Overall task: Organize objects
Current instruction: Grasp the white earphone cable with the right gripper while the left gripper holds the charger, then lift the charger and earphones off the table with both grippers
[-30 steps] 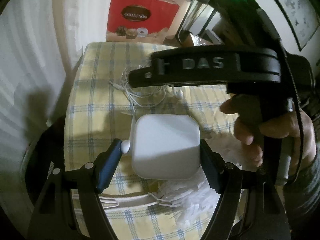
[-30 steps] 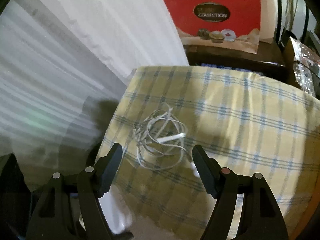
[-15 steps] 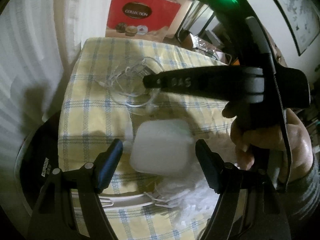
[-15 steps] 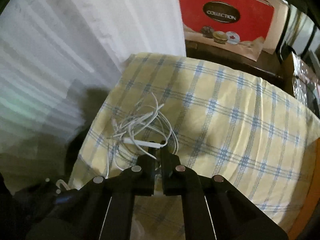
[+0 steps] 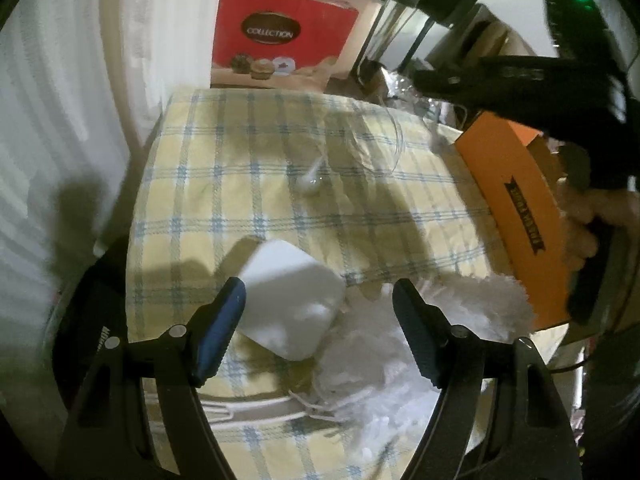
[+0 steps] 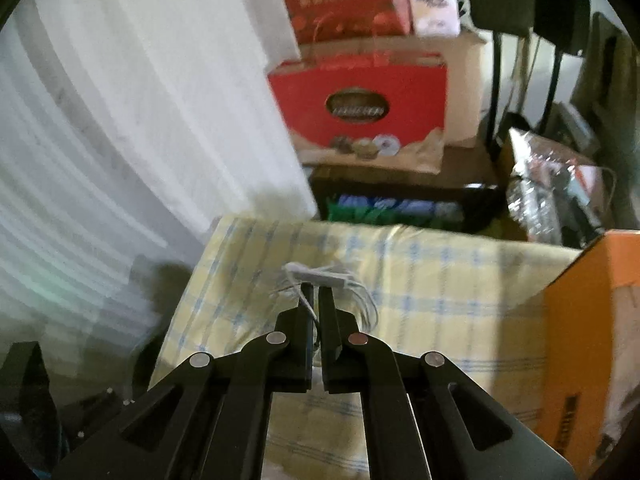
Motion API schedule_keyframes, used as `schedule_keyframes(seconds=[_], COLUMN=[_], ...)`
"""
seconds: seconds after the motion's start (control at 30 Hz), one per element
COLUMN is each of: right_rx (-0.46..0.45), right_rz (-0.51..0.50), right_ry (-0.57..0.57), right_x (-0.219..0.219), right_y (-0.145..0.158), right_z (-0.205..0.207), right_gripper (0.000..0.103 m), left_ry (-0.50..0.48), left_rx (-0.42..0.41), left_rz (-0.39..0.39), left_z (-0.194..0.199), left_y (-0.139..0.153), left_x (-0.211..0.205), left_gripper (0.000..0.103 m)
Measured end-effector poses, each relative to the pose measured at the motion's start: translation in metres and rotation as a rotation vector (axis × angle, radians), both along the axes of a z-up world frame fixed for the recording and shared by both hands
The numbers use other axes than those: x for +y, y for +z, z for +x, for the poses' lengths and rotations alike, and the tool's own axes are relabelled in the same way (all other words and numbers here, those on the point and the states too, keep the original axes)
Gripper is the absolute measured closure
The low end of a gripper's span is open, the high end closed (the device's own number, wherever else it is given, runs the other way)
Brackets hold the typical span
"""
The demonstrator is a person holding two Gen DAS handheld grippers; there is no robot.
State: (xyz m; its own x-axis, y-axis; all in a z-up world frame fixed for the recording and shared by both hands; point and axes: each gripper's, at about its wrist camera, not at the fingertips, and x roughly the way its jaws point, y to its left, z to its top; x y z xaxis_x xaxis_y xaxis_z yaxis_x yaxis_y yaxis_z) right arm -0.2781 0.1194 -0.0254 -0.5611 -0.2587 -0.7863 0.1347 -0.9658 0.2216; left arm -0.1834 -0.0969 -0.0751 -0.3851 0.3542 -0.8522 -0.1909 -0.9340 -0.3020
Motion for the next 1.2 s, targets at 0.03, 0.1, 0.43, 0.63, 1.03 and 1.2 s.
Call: schedule_keyframes(seconds=[0.03,0.1,0.43,0.63,1.03,1.2], right_rx=[0.002,-0.007,-0.108,-0.175,-0.188,-0.156], right_rz=[0.004,-0.002,0.038,-0.011,0.109,0.192], right_ry=[-0.006,-0.017,-0.017,-0.036,0.021,0.027], right_x=[0.004,0.014,0.025,0.027,-0.012,-0.018], right_y=[0.002,0.003,-0.027,-0.051,-0.074,-0.078], right_z=[0.000,0.002,0.006,-0.008,-0.018,-0.016], right_gripper=[0.101,0.101,0.087,0.048,0.046,0.092], left_ry=[-0.004,-0.016,0.021,-0.066,-0.124,-0.101], left_rx=[-0.007,-0.017,-0.022,-0.041,0.002,-0.004], left_rz=[-0.013,-0.049,-0.094,-0.168,-0.274,-0.223], left_z=[-0.004,-0.011,-0.032,-0.032,-0.013,-0.010], left_y=[-0.003,-0.008,-0.010,-0.022,-0.031,-0.028], left_x=[0.001,0.003,-0.012,0.011,0.035,0.025], left_gripper=[0.026,0.025,0.024,0.024,0.038,0.038])
